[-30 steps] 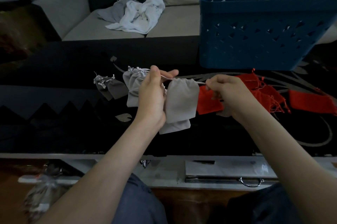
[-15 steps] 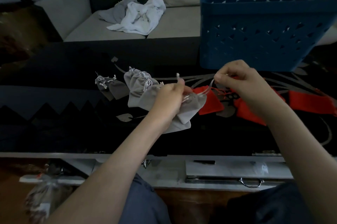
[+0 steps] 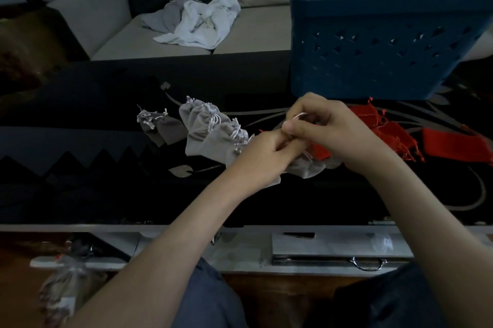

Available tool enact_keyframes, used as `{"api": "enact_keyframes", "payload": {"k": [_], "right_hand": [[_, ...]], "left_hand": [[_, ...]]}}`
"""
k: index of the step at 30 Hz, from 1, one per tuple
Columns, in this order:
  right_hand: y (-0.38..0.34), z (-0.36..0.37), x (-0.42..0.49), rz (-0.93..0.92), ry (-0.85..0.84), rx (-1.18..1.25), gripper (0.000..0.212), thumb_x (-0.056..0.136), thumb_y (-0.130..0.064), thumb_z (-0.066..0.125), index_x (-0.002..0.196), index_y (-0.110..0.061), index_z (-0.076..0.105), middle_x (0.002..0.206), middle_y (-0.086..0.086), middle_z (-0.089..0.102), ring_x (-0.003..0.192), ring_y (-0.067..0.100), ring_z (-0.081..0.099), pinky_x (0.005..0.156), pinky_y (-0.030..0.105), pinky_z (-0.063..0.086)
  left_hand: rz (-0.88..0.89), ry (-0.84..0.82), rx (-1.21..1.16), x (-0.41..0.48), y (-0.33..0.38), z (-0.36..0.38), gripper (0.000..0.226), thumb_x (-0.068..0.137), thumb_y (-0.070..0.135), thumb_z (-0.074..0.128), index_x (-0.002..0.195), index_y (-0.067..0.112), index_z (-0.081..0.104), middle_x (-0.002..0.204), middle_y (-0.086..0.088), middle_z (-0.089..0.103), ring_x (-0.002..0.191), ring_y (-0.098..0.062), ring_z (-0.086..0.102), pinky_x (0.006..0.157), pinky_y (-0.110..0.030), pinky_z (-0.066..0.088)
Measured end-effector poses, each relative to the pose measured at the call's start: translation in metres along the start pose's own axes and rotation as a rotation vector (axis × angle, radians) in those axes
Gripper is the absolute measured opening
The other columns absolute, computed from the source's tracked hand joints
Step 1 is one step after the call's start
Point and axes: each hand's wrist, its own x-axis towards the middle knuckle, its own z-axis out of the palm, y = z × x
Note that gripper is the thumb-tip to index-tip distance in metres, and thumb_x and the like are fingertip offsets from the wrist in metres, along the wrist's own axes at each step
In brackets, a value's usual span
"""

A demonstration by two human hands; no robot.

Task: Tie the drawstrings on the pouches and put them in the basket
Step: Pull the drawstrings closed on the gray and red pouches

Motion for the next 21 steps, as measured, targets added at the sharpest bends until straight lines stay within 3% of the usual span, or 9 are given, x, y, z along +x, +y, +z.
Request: {"api": "enact_keyframes", "payload": {"k": [3, 5, 7, 9, 11, 13, 17, 21], "right_hand": [[-0.001, 0.006, 0.002, 0.035, 0.089, 0.169, 0.009, 0.088, -0.009, 0.062, 0.094, -0.004, 0.059, 0.072, -0.004, 0.058, 0.07, 0.004, 0.054, 0.067, 0.016, 0.045], [-0.001, 0.008, 0.003, 0.088, 0.146, 0.257, 0.032, 0.085, -0.021, 0.063, 0.11, -0.005, 0.053, 0.073, -0.001, 0.057, 0.069, 0.007, 0.055, 0.067, 0.017, 0.047], [0.002, 0.007, 0.003, 0.16, 0.122, 0.276, 0.057, 0.072, -0.037, 0.066, 0.121, -0.016, 0.046, 0.078, 0.0, 0.061, 0.072, 0.008, 0.06, 0.071, 0.019, 0.048], [0.005, 0.007, 0.002, 0.222, 0.051, 0.262, 0.07, 0.066, -0.037, 0.071, 0.127, -0.027, 0.038, 0.085, 0.0, 0.066, 0.083, 0.012, 0.066, 0.08, 0.024, 0.051], [0.008, 0.01, 0.0, 0.223, 0.017, 0.241, 0.069, 0.071, -0.027, 0.075, 0.127, -0.033, 0.035, 0.086, 0.0, 0.067, 0.089, 0.019, 0.066, 0.086, 0.03, 0.051], [0.009, 0.014, 0.001, 0.203, 0.016, 0.23, 0.061, 0.081, -0.011, 0.071, 0.126, -0.032, 0.036, 0.08, 0.0, 0.066, 0.082, 0.026, 0.064, 0.08, 0.032, 0.05], [0.008, 0.018, 0.002, 0.221, -0.032, 0.252, 0.053, 0.087, 0.004, 0.059, 0.126, -0.025, 0.038, 0.067, -0.004, 0.063, 0.06, 0.011, 0.052, 0.06, 0.024, 0.042], [0.008, 0.01, 0.004, 0.236, 0.016, 0.179, 0.039, 0.087, 0.007, 0.052, 0.116, -0.019, 0.052, 0.063, -0.009, 0.06, 0.06, 0.002, 0.051, 0.065, 0.021, 0.038]], "left_hand": [[0.043, 0.096, -0.03, 0.001, 0.0, -0.003, 0.026, 0.095, 0.04, 0.049, 0.075, 0.031, 0.064, 0.072, 0.007, 0.069, 0.076, -0.007, 0.067, 0.078, -0.035, 0.053], [0.041, 0.161, -0.103, 0.001, 0.002, -0.006, 0.032, 0.1, 0.031, 0.045, 0.074, 0.029, 0.063, 0.055, 0.016, 0.059, 0.057, 0.006, 0.055, 0.063, -0.022, 0.043], [-0.006, 0.21, -0.17, 0.002, 0.004, -0.009, 0.034, 0.101, 0.03, 0.042, 0.073, 0.023, 0.059, 0.047, 0.016, 0.051, 0.048, 0.006, 0.047, 0.058, -0.02, 0.036], [-0.039, 0.267, -0.233, 0.003, 0.004, -0.011, 0.037, 0.101, 0.03, 0.041, 0.069, 0.018, 0.054, 0.043, 0.014, 0.045, 0.044, 0.004, 0.043, 0.053, -0.02, 0.034], [-0.051, 0.307, -0.288, 0.004, 0.002, -0.013, 0.038, 0.102, 0.028, 0.04, 0.07, 0.015, 0.055, 0.044, 0.011, 0.046, 0.043, 0.0, 0.043, 0.05, -0.019, 0.035], [-0.055, 0.32, -0.368, 0.004, 0.003, -0.013, 0.036, 0.102, 0.023, 0.041, 0.074, 0.012, 0.06, 0.047, 0.009, 0.05, 0.043, -0.001, 0.044, 0.047, -0.015, 0.036], [-0.07, 0.326, -0.542, 0.007, 0.003, -0.017, 0.033, 0.1, 0.021, 0.045, 0.076, 0.005, 0.061, 0.05, 0.01, 0.057, 0.039, -0.001, 0.041, 0.043, -0.011, 0.033], [-0.094, 0.263, -0.553, 0.009, -0.001, -0.021, 0.029, 0.099, 0.023, 0.046, 0.083, 0.008, 0.066, 0.053, 0.011, 0.057, 0.044, -0.001, 0.042, 0.045, -0.01, 0.03]]}}
